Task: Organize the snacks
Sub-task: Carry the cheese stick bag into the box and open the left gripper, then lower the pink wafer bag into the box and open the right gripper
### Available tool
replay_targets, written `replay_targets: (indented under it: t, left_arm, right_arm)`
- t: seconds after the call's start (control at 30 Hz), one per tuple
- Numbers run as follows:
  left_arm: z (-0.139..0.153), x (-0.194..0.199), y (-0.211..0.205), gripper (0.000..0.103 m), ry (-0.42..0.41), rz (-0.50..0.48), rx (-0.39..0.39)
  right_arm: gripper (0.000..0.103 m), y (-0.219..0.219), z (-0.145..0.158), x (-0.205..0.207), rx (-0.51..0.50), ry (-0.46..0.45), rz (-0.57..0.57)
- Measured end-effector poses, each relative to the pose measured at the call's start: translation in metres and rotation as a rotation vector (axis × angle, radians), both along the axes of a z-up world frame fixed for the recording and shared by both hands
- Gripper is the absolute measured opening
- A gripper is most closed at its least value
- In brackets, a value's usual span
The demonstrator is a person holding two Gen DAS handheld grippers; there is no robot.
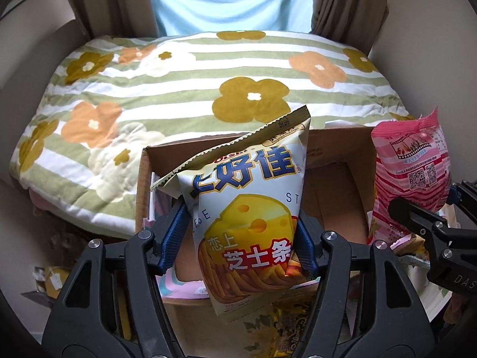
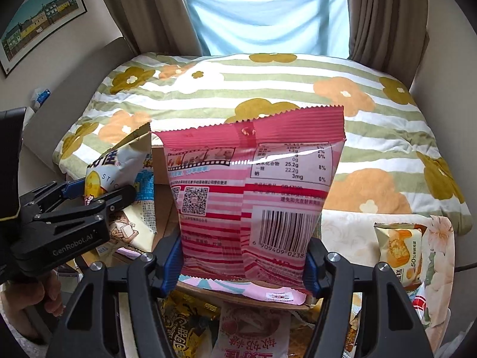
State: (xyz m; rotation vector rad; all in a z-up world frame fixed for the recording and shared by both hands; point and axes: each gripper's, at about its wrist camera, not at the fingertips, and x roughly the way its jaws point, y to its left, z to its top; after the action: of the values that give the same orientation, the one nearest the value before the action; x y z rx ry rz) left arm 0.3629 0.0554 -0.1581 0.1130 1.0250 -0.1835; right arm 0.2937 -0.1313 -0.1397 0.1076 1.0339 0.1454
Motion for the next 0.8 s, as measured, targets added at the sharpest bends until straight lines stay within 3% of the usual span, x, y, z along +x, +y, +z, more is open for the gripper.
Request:
replay_targets:
  t: [0.03,0.07,0.1,0.27,0.43,0.7,0.73,0.8]
  left_arm:
    - [-0.002,0.001,-0.001,0.073,-0.003,-0.004,0.022]
    - [-0.005,0.001,-0.003,0.093,-0.009,0.000,0.056]
    - [-0.006,0.000,-0.002,0.103,-0.022,0.002,0.068]
    - [-0.011,-0.008,-0.001,0.103,-0.031,-0.005,0.097]
    - [-0.013,-0.023,0.007,0.103,-0.004,0.012,0.069]
    - [0.001,-0.042,0.015,0.103,-0.020,0.029,0.073]
    - [0.001,-0.044,0.016,0.103,-0.020,0.032,0.070]
    - [0.002,-0.047,0.017,0.103,-0.017,0.039,0.068]
  right_arm:
    - [0.061,0.001,-0.001,0.002,0.001,0.004,0.001]
    - [0.061,0.000,-0.004,0.005,0.002,0.012,0.001]
    - [0.061,-0.001,-0.007,0.008,0.002,0.021,0.000]
    - [0.061,-0.001,-0.012,0.011,-0.003,0.045,-0.003]
    - [0.061,0.003,-0.017,0.016,-0.009,0.065,0.002]
    - [0.062,0.020,-0.024,0.031,-0.044,0.063,0.045]
    - [0.063,0.021,-0.026,0.033,-0.048,0.059,0.047]
    - [0.077,0.023,-0.031,0.037,-0.038,0.074,0.051]
